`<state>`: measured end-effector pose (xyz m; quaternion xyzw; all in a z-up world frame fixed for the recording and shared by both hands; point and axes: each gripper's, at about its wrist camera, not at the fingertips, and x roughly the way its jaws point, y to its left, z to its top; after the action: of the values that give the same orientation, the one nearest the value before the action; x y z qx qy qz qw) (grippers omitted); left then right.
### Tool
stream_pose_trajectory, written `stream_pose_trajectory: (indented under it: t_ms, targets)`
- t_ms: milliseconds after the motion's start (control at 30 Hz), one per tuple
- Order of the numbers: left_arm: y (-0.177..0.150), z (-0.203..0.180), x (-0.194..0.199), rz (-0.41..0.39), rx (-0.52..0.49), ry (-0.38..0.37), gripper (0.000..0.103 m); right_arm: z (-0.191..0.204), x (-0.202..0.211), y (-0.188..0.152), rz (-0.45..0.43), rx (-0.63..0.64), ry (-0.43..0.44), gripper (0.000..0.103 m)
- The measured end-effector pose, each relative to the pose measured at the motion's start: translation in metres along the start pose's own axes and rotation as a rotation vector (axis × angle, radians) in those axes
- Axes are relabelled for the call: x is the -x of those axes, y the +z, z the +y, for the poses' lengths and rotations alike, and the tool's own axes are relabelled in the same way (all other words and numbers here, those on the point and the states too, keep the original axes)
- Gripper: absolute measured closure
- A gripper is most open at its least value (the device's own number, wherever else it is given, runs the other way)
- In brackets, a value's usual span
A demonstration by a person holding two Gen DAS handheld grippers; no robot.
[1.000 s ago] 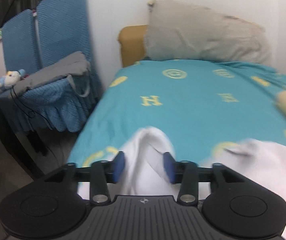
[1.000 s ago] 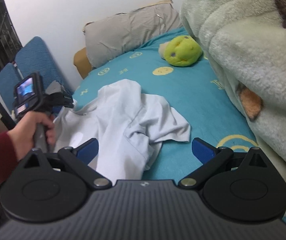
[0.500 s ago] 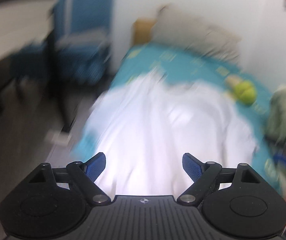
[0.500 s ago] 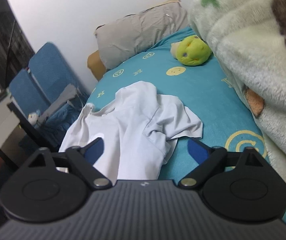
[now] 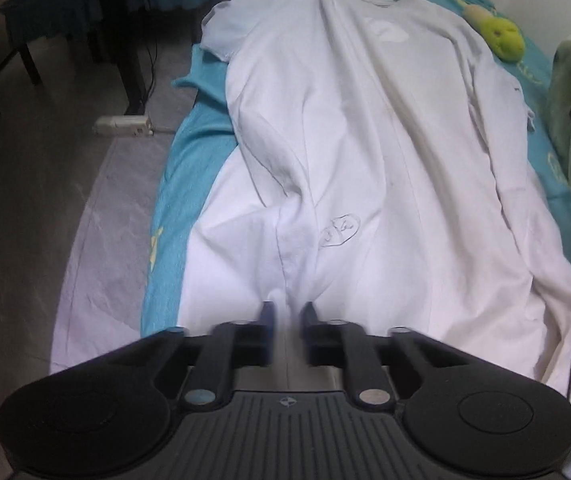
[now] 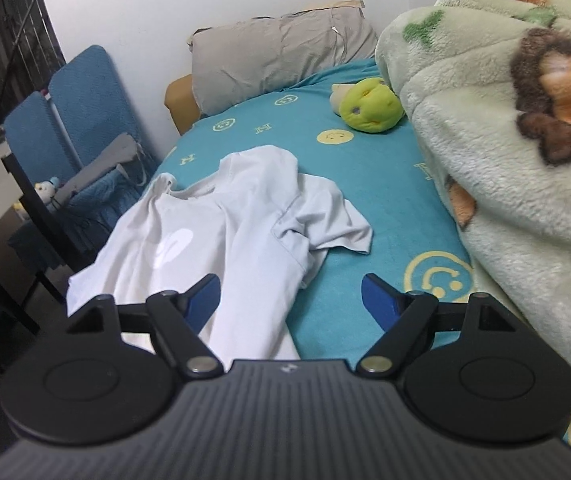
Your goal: Fold clothes
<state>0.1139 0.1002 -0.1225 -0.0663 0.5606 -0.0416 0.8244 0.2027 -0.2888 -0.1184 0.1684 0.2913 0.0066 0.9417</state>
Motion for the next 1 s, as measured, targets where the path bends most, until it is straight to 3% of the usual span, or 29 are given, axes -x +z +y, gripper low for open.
stream_pose_trajectory:
  t_ms: [100,200,367,400,433,500,567,667,767,833,900,1000]
  targets:
    - [0.015,0.021,0.021,-0.01,0.074,-0.082,0.096,-0.005,0.004,0.001,-0.005,-0.018,-0.004,0.023]
    - [0.024,0.05,0.037,0.012,0.155,-0.049,0.097,-0.01,0.006,0.006,-0.025,-0.052,0.0,0.023]
    - [0.03,0.068,0.032,0.105,0.121,0.28,0.098,-0.019,0.002,0.012,-0.032,-0.108,0.002,0.023]
    - [0.032,0.067,0.034,0.102,0.11,0.308,0.097,-0.021,0.002,0.012,-0.03,-0.117,0.001,0.023]
    - [0.034,0.066,0.039,0.08,0.109,0.302,0.096,-0.023,0.002,0.012,-0.027,-0.127,0.0,0.023]
    - [0.038,0.06,0.053,0.01,0.118,0.276,0.084,-0.026,0.003,0.012,-0.024,-0.148,0.003,0.023]
    - [0.042,0.044,0.069,-0.095,0.098,0.244,0.065,-0.029,0.003,0.012,-0.028,-0.169,0.015,0.023]
    - [0.048,0.01,0.089,-0.248,0.05,0.174,0.05,-0.034,0.0,0.011,-0.016,-0.226,0.079,0.023]
    - [0.051,-0.025,0.089,-0.372,0.037,0.092,0.042,-0.034,-0.006,0.01,0.028,-0.254,0.146,0.022]
    - [0.05,-0.042,0.083,-0.432,0.051,0.035,0.041,-0.024,-0.007,0.008,0.056,-0.196,0.151,0.022]
    - [0.047,-0.052,0.073,-0.467,0.08,-0.021,0.041,-0.008,-0.001,0.001,0.106,-0.105,0.164,0.022]
    - [0.044,-0.051,0.051,-0.447,0.037,-0.001,0.041,0.016,0.007,-0.01,0.179,0.032,0.182,0.023]
